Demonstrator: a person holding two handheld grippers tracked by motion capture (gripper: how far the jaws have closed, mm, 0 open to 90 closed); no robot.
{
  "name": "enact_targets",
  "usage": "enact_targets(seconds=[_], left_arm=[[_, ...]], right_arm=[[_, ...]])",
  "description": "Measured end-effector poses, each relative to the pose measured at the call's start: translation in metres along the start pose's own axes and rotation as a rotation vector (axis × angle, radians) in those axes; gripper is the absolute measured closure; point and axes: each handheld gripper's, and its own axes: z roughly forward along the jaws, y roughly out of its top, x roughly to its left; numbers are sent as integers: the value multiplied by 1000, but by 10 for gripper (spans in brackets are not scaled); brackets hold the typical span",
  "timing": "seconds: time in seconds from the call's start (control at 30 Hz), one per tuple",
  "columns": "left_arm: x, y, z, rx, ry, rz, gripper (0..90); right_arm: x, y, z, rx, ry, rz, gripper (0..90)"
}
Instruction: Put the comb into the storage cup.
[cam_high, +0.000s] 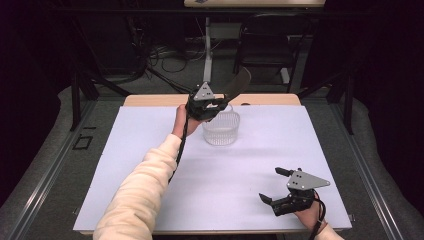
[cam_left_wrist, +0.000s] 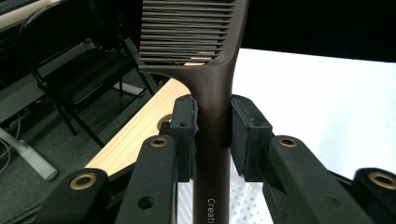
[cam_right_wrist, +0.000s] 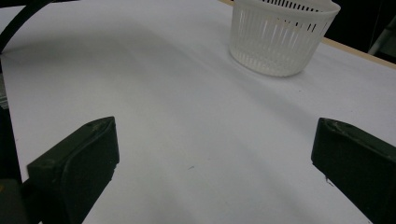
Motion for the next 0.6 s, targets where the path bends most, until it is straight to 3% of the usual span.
enact_targets(seconds=[0.6], left_arm=[[0, -8, 8, -8, -36, 8, 724]], right_arm=[[0, 0, 0, 2, 2, -2, 5]])
